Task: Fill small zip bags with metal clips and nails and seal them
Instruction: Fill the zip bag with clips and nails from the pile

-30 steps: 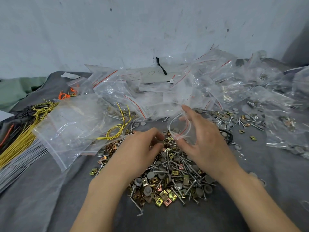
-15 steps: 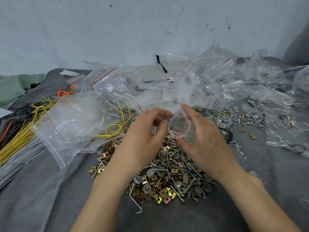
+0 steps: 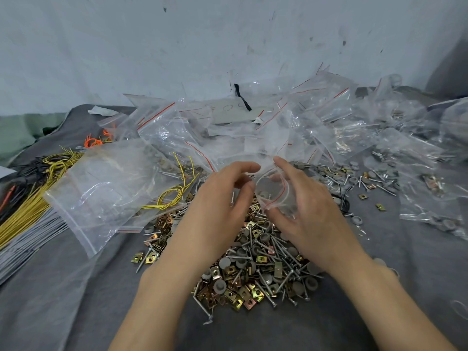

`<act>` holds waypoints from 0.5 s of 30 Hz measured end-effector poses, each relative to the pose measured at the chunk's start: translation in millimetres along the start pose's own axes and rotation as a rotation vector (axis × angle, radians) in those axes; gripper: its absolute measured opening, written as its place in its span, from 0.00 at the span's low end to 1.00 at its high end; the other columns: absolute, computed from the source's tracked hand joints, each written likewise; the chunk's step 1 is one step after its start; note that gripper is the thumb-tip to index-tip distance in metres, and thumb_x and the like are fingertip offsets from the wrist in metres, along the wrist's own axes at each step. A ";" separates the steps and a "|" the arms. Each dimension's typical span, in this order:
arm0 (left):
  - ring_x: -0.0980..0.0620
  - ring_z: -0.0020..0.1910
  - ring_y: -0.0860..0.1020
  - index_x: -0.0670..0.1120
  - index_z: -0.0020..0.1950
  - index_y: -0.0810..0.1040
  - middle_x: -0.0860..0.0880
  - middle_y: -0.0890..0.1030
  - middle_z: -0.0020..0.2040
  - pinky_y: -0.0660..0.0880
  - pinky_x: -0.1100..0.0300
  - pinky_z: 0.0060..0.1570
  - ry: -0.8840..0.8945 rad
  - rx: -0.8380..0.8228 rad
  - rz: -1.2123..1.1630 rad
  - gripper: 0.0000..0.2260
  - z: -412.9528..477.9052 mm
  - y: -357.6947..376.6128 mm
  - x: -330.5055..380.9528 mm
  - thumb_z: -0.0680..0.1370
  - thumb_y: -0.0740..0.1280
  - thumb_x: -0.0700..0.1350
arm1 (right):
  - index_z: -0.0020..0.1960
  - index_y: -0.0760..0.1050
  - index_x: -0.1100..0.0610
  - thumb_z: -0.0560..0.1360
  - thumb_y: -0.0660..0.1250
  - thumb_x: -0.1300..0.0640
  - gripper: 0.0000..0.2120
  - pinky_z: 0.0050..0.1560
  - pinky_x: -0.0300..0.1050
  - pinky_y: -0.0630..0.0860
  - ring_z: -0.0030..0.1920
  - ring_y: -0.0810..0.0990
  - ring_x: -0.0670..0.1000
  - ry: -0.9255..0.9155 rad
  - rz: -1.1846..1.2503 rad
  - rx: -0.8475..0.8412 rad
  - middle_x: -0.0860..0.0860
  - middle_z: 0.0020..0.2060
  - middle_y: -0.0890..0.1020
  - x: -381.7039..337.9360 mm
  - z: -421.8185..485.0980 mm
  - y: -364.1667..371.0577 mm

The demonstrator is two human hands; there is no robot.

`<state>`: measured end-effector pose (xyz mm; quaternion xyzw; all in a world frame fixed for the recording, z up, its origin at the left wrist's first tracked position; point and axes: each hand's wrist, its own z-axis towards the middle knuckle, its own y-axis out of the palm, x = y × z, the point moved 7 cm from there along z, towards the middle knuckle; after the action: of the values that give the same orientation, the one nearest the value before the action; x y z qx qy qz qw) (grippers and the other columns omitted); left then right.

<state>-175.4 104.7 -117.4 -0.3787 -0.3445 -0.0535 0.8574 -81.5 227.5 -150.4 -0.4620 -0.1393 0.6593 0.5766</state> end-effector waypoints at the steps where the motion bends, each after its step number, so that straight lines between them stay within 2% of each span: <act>1: 0.65 0.51 0.76 0.56 0.64 0.75 0.61 0.78 0.47 0.69 0.73 0.51 -0.016 0.014 -0.006 0.11 -0.1 -1.5 -2.8 0.82 0.63 0.47 | 0.79 0.56 0.49 0.77 0.65 0.43 0.34 0.68 0.47 0.64 0.62 0.71 0.43 0.000 0.003 -0.002 0.44 0.63 0.76 0.0 0.2 -0.1; 3: 0.66 0.49 0.76 0.56 0.65 0.73 0.61 0.78 0.46 0.69 0.73 0.48 -0.068 0.017 0.003 0.12 -0.5 -2.1 -10.7 0.82 0.62 0.47 | 0.79 0.56 0.48 0.76 0.62 0.41 0.34 0.69 0.47 0.65 0.63 0.71 0.43 0.002 0.014 -0.004 0.43 0.62 0.76 0.4 0.3 -0.9; 5: 0.63 0.48 0.76 0.54 0.67 0.72 0.60 0.79 0.47 0.71 0.69 0.48 -0.126 -0.039 0.066 0.13 -2.0 3.2 -18.3 0.82 0.61 0.48 | 0.79 0.55 0.48 0.76 0.60 0.39 0.34 0.69 0.47 0.65 0.62 0.72 0.43 0.009 0.033 0.004 0.42 0.61 0.76 1.4 0.8 -3.0; 7: 0.57 0.53 0.78 0.53 0.70 0.70 0.57 0.80 0.51 0.73 0.58 0.54 -0.149 -0.136 0.176 0.15 -5.0 12.7 -22.8 0.82 0.61 0.50 | 0.78 0.55 0.47 0.76 0.59 0.39 0.34 0.69 0.47 0.65 0.62 0.72 0.43 0.011 0.048 0.013 0.42 0.61 0.76 2.2 0.9 -5.0; 9: 0.52 0.61 0.75 0.52 0.72 0.68 0.53 0.79 0.59 0.71 0.51 0.62 -0.148 -0.265 0.308 0.17 -9.5 26.1 -25.7 0.83 0.59 0.53 | 0.78 0.54 0.46 0.75 0.58 0.38 0.34 0.70 0.48 0.65 0.63 0.73 0.44 0.017 0.050 0.013 0.42 0.61 0.76 3.2 1.0 -5.8; 12: 0.49 0.67 0.69 0.56 0.73 0.65 0.53 0.72 0.68 0.64 0.50 0.67 -0.133 -0.452 0.511 0.21 -18.3 45.7 -30.0 0.82 0.56 0.60 | 0.78 0.53 0.44 0.75 0.58 0.38 0.34 0.70 0.45 0.63 0.64 0.73 0.45 0.026 0.047 0.007 0.42 0.61 0.76 4.4 0.9 -5.3; 15: 0.49 0.68 0.67 0.58 0.73 0.66 0.54 0.69 0.70 0.62 0.51 0.68 -0.131 -0.473 0.605 0.20 -18.7 51.5 -32.8 0.81 0.56 0.61 | 0.78 0.52 0.44 0.75 0.58 0.39 0.34 0.69 0.43 0.62 0.64 0.72 0.45 0.024 0.040 0.004 0.42 0.61 0.76 4.7 1.2 -4.9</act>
<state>-171.8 122.8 -178.5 -0.6530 -0.2495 0.1479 0.6996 -78.9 233.6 -148.3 -0.4715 -0.1217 0.6652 0.5660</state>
